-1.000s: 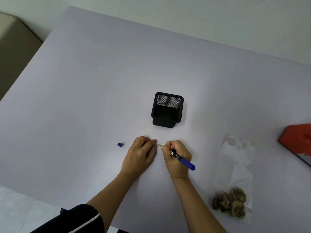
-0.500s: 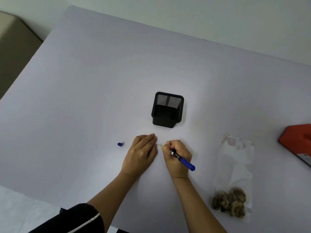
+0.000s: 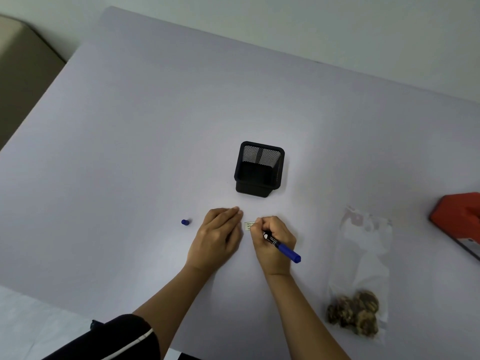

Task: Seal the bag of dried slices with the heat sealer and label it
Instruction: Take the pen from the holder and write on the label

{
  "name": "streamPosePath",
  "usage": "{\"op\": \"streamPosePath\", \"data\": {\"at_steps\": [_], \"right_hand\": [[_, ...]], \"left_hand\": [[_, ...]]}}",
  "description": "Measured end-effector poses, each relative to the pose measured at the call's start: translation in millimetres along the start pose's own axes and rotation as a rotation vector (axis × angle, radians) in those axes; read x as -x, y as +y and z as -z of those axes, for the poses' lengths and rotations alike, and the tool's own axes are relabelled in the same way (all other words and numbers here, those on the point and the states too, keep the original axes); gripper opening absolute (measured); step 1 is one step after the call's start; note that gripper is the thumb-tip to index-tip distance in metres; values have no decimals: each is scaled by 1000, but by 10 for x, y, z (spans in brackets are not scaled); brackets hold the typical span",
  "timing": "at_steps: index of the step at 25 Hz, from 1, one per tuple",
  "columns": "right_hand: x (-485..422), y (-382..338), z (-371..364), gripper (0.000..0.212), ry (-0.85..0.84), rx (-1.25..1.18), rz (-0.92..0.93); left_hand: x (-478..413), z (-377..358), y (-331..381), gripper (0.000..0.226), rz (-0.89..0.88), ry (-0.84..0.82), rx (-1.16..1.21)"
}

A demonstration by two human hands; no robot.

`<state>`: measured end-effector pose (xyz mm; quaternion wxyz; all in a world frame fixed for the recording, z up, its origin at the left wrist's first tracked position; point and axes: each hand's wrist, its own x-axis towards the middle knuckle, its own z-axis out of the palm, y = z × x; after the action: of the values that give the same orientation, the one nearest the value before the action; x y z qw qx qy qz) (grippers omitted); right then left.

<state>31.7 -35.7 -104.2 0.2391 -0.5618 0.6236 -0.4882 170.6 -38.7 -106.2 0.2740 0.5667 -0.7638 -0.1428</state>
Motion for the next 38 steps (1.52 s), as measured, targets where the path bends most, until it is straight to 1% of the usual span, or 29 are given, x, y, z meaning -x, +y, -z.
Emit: {"op": "streamPosePath", "data": {"at_steps": [7, 14, 17, 20, 23, 28, 32, 38], "right_hand": [[8, 8, -5, 30, -3, -9, -9], [4, 31, -9, 30, -29, -11, 19], [9, 14, -2, 30, -17, -30, -5], [15, 19, 3, 30, -18, -22, 18], [16, 11, -2, 31, 0, -15, -16], [12, 20, -5, 29, -15, 4, 54], [15, 8, -9, 30, 7, 13, 2], [13, 18, -5, 30, 11, 9, 1]], "left_hand": [[8, -15, -10, 27, 12, -6, 6], [7, -24, -16, 27, 4, -3, 1], [6, -25, -18, 27, 0, 10, 6], [5, -22, -15, 27, 0, 10, 7], [3, -25, -13, 26, 6, 10, 10], [12, -28, -22, 27, 14, -17, -1], [11, -21, -21, 27, 7, -9, 4], [4, -14, -13, 27, 11, -8, 8]]}}
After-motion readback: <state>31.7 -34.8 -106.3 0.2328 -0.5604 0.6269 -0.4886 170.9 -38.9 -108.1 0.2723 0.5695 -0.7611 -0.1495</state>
